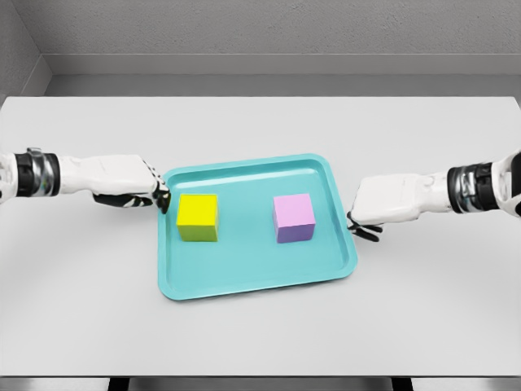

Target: Push two cubes

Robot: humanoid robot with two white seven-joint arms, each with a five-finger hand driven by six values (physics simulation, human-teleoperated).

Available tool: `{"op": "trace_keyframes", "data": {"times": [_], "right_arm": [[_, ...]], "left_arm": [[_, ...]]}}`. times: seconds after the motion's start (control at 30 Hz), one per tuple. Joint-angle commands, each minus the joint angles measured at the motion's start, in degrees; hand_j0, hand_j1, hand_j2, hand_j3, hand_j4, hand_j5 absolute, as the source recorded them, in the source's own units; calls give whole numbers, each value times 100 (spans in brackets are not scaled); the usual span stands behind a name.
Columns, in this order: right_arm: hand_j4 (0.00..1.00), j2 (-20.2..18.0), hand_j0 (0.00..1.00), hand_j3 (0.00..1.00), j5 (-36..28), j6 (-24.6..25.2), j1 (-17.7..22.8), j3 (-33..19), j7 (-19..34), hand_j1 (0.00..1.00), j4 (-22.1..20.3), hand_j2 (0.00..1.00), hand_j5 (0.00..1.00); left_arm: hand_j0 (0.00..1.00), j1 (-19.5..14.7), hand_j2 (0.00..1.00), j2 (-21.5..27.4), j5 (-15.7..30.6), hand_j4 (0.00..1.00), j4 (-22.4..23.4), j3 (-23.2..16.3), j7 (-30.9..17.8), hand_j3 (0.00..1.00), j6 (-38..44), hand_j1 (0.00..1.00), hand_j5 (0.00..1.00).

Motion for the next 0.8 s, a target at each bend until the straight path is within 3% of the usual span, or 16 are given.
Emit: {"op": "trace_keyframes", "data": {"times": [0.0, 0.1, 0.27, 0.47, 0.77], "right_arm": [[0, 103, 0, 0, 130, 13, 0, 115, -1, 0, 12, 0, 0], [3, 253, 3, 3, 253, 13, -9, 115, -1, 3, 56, 3, 3], [3, 472, 3, 3, 271, 13, -88, 185, -1, 3, 127, 3, 3], [3, 719, 3, 3, 279, 13, -158, 414, -1, 3, 715, 3, 3], [4, 956, 4, 4, 358, 13, -255, 563, -1, 4, 1049, 4, 4]], "left_arm": [[44, 0, 44, -9, 22, 44, -130, -81, 1, 44, 14, 44, 44], [44, 9, 44, 0, -365, 44, -183, -116, 1, 44, 14, 44, 44], [44, -70, 44, 35, -514, 44, -165, -72, 1, 44, 14, 44, 44], [44, -114, 44, 9, -1147, 44, -130, -54, 1, 44, 14, 44, 44], [45, -105, 45, -185, -1815, 45, -183, -344, 1, 45, 14, 45, 45]]}}
